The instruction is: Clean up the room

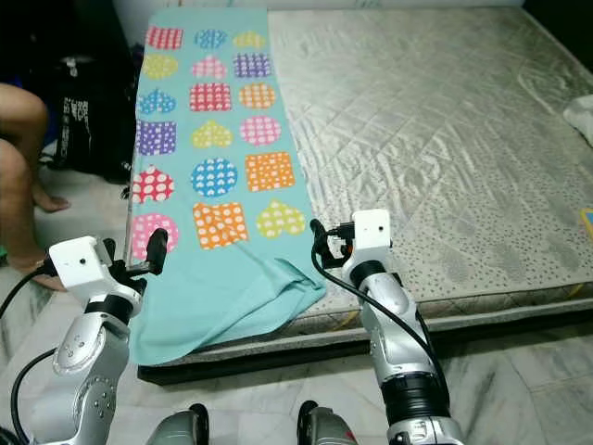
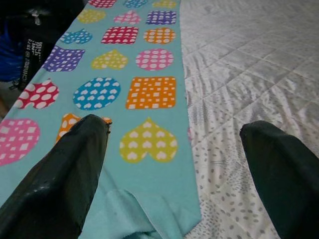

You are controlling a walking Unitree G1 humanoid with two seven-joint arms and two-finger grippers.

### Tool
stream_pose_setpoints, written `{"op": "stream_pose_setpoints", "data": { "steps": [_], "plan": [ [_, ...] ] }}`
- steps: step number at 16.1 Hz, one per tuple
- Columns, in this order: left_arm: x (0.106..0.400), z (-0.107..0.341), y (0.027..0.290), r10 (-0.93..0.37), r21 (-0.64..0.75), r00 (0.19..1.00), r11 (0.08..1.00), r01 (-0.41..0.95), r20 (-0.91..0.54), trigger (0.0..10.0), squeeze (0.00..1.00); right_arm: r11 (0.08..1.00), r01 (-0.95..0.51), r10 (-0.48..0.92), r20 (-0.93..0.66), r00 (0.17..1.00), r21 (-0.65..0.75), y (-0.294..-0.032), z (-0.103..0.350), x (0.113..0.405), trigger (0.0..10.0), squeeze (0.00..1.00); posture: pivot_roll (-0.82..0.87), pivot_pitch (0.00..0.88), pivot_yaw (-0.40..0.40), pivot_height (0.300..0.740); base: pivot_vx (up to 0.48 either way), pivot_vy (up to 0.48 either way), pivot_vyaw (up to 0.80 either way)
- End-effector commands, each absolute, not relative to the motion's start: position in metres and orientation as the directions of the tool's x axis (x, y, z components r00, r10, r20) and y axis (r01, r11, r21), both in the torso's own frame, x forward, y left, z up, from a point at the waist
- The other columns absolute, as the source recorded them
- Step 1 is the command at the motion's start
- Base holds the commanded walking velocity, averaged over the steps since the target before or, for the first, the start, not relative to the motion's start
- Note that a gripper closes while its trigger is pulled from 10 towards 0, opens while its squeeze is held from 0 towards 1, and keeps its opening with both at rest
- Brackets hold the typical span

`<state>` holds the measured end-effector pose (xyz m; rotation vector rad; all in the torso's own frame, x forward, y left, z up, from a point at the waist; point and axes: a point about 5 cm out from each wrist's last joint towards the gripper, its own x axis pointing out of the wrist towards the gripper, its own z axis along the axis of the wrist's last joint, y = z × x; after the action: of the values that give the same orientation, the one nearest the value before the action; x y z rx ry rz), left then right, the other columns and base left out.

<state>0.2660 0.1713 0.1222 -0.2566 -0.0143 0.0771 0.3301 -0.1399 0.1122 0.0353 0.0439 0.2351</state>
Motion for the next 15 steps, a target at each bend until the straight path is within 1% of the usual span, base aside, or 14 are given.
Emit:
{"op": "stream_pose_setpoints", "data": {
  "steps": [1, 3, 10, 12, 14, 15],
  "plan": [
    [0.2628, 0.1217, 0.1721, 0.081, -0.244, 0.997, 0.966, -0.08, -0.004, 10.0, 0.0, 0.97, -0.239, 0.241, -0.048, 0.969, 0.051, -0.1401, 0.1088, 0.3272, 10.0, 0.0, 0.12, 0.24, -0.02, 0.74, 0.0, 0.0, 0.0],
    [0.2625, 0.1214, 0.1718, 0.08, -0.244, 0.997, 0.967, -0.079, -0.006, 10.0, 0.0, 0.969, -0.242, 0.244, -0.049, 0.969, 0.051, -0.14, 0.1086, 0.3267, 10.0, 0.0, 0.12, 0.241, -0.021, 0.726, 0.0, 0.0, 0.0],
    [0.2627, 0.122, 0.1705, 0.079, -0.247, 0.997, 0.966, -0.078, -0.006, 10.0, 0.0, 0.968, -0.247, 0.249, -0.05, 0.967, 0.047, -0.1396, 0.1088, 0.3273, 10.0, 0.0, 0.12, 0.245, -0.026, 0.638, 0.0, 0.0, 0.0],
    [0.263, 0.1223, 0.1705, 0.081, -0.248, 0.997, 0.966, -0.079, -0.005, 10.0, 0.0, 0.969, -0.244, 0.246, -0.047, 0.968, 0.046, -0.1399, 0.1093, 0.3277, 10.0, 0.0, 0.12, 0.245, -0.026, 0.623, 0.0, 0.0, 0.0],
    [0.2641, 0.1228, 0.1702, 0.079, -0.248, 0.997, 0.966, -0.077, -0.002, 10.0, 0.0, 0.97, -0.239, 0.241, -0.042, 0.97, 0.047, -0.1405, 0.1098, 0.3281, 10.0, 0.0, 0.12, 0.244, -0.026, 0.598, 0.0, 0.0, 0.0],
    [0.2642, 0.1229, 0.1701, 0.078, -0.249, 0.997, 0.966, -0.076, -0.001, 10.0, 0.0, 0.97, -0.239, 0.241, -0.041, 0.97, 0.046, -0.1405, 0.11, 0.3282, 10.0, 0.0, 0.12, 0.243, -0.027, 0.593, 0.0, 0.0, 0.0]
  ]
}}
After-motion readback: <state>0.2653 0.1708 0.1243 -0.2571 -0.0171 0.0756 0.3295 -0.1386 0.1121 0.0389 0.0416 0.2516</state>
